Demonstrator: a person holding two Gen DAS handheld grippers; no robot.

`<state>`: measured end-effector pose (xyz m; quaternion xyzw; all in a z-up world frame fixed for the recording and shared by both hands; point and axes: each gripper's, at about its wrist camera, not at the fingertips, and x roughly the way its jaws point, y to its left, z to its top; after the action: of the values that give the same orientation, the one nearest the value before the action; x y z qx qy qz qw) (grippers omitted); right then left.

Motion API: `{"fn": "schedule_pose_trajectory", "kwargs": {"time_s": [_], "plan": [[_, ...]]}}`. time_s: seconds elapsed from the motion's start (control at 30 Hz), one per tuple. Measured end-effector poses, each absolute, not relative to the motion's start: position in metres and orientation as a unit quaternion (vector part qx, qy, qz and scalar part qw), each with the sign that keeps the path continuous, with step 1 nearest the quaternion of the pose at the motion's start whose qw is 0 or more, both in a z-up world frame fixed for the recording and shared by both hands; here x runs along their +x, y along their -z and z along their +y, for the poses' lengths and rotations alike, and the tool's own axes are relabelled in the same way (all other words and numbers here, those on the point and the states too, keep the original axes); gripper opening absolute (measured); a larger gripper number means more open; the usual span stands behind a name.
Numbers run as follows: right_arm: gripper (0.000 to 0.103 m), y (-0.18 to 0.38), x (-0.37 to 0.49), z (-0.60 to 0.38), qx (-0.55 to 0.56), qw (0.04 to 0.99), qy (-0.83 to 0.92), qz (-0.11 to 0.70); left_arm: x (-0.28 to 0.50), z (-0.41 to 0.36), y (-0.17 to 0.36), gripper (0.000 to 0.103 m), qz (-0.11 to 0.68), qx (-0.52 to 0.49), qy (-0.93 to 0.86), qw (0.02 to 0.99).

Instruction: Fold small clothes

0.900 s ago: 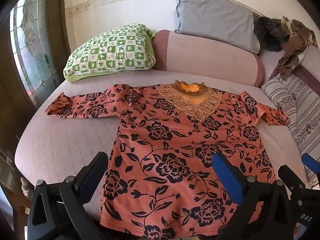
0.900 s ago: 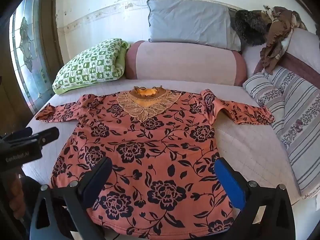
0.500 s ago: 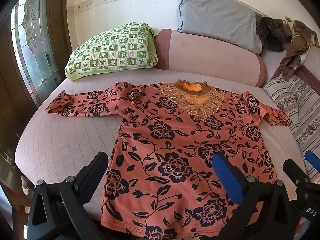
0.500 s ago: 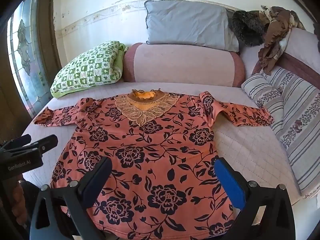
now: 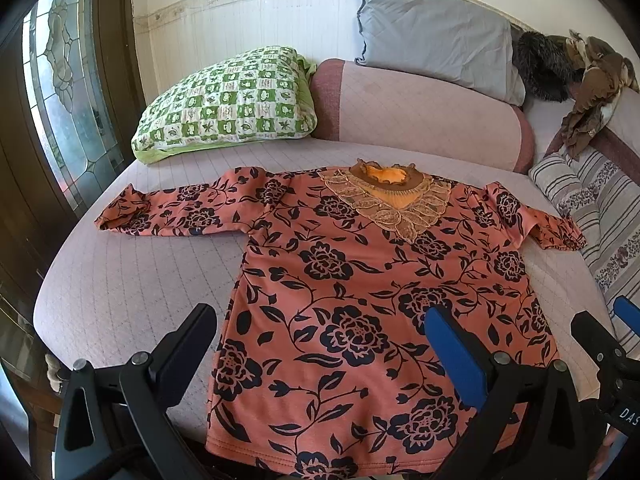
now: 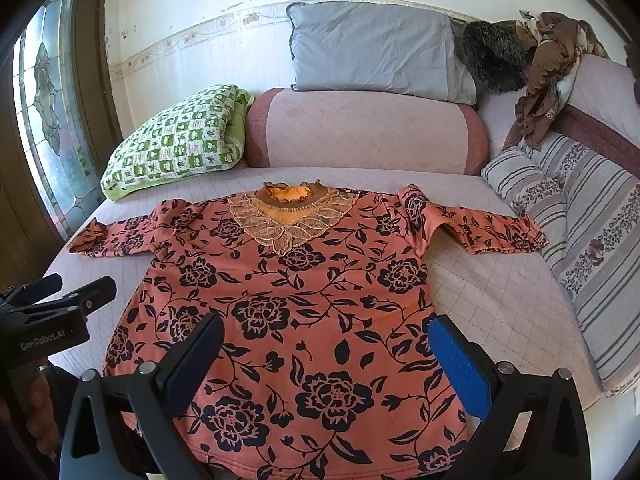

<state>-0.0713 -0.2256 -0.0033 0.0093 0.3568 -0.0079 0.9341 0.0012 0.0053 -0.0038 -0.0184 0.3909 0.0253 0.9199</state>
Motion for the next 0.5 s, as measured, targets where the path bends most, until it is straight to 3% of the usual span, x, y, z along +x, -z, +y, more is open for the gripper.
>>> {"fn": "schedule_pose_trajectory", "kwargs": {"time_s": [0.5], "plan": [[0.103,0.0008,-0.0703,-0.2223,0.007,0.935,0.008,0.356,0.0010,0.0126,0.0039,0.103,0.394,-0.025,-0.025,0.918]]}}
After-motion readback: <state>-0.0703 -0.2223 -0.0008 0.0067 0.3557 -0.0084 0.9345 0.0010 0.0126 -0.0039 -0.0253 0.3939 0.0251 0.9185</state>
